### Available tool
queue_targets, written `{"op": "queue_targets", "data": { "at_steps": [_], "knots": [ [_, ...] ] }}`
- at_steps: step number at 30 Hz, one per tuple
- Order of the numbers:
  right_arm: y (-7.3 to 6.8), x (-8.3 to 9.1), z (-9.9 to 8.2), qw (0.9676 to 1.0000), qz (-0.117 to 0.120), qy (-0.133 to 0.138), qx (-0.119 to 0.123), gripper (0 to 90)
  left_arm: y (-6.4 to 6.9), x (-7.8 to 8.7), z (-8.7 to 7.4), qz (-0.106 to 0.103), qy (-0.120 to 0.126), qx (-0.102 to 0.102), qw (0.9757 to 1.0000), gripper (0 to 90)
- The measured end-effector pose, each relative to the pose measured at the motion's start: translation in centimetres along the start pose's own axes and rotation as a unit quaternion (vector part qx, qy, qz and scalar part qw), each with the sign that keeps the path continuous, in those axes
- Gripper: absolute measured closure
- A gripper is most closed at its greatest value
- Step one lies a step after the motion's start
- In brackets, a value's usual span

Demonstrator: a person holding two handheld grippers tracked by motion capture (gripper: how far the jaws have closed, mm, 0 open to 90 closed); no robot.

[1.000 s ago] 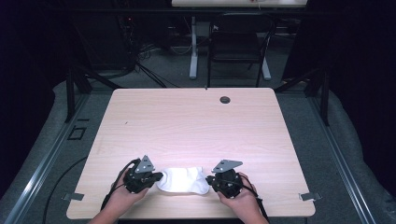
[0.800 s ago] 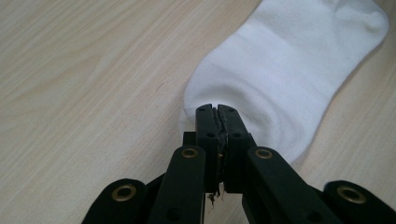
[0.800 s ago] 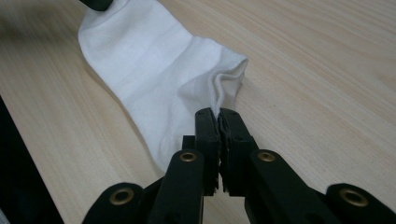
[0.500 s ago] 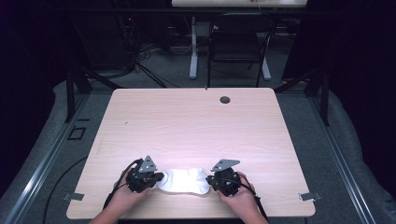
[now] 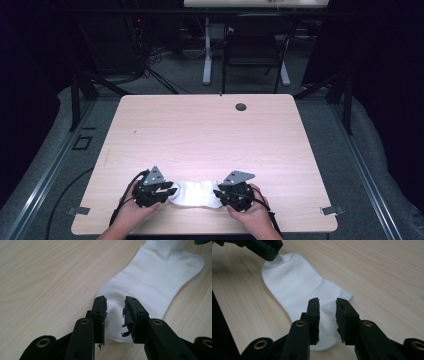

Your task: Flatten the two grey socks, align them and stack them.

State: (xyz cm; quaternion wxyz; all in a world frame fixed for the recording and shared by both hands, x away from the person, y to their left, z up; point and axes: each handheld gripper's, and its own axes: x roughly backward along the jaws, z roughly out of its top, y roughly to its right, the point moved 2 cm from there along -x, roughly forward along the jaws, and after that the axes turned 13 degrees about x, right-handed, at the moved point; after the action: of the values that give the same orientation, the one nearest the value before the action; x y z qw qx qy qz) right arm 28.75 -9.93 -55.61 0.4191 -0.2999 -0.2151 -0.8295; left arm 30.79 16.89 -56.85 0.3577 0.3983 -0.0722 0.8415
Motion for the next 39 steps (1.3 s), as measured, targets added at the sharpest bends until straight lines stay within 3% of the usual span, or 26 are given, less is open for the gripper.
{"op": "queue_targets", "data": {
  "at_steps": [7, 15, 26, 33, 39],
  "knots": [
    [0.2, -1.8, -1.1, 0.9993, 0.006, -0.036, 0.002, 71.7, -0.2, -0.9, -0.6, 0.001, -0.026, 0.000, 0.9997, 69.7],
    [0.8, -2.3, -1.6, 0.9989, 0.003, -0.047, -0.001, 73.1, -0.3, -1.6, -0.7, 0.002, -0.028, 0.004, 0.9996, 69.4],
    [2.2, -2.7, -1.7, 0.9989, -0.012, -0.045, -0.005, 73.2, -1.0, -2.6, 0.4, 0.006, -0.016, 0.019, 0.9997, 68.6],
    [4.0, -3.2, -1.5, 0.9985, -0.015, -0.042, -0.033, 72.5, -1.5, -3.6, 1.4, 0.012, -0.012, 0.026, 0.9995, 68.7],
    [4.7, -3.4, -1.5, 0.9985, -0.019, -0.038, -0.035, 71.8, -1.8, -4.0, 2.0, 0.014, -0.015, 0.027, 0.9994, 68.7]
  ]
}}
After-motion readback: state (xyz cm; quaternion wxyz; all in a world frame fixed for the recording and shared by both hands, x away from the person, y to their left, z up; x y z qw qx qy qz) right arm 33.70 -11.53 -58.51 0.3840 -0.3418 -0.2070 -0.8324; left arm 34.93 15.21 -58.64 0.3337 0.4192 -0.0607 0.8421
